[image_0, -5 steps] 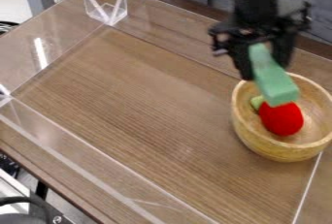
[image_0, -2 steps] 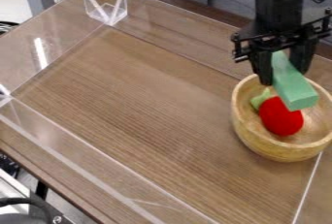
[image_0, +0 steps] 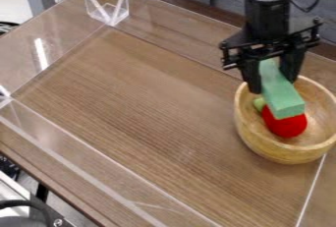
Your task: Put the green stick in the brown bowl
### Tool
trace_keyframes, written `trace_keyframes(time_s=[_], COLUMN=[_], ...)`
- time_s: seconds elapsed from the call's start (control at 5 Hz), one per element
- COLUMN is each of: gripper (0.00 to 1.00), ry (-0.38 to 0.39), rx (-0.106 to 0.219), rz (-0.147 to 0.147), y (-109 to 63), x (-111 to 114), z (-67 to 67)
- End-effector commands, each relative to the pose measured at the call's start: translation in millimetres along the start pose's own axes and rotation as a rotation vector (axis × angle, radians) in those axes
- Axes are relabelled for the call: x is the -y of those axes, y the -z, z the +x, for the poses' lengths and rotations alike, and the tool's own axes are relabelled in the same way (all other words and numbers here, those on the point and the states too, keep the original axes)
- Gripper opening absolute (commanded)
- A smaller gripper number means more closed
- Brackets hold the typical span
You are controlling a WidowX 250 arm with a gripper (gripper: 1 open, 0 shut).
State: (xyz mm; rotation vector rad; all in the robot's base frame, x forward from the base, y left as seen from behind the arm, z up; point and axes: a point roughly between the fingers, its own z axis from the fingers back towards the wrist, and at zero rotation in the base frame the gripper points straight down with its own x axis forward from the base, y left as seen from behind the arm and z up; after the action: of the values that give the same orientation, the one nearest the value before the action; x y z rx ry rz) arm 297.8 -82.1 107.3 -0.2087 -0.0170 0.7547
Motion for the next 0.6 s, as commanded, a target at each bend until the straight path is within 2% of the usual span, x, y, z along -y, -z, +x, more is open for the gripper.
trace_keyframes(time_s=[0.0,0.2,0.4], gripper=[0.0,0.0,0.0], ry=[0.035,0.058,0.089], rx=[0.031,0.025,0.02], rz=[-0.057,-0.062,-0.068], y=[-24.6,-31.6,-31.4], x=[9,13,19], z=[2.4,1.8,-1.2])
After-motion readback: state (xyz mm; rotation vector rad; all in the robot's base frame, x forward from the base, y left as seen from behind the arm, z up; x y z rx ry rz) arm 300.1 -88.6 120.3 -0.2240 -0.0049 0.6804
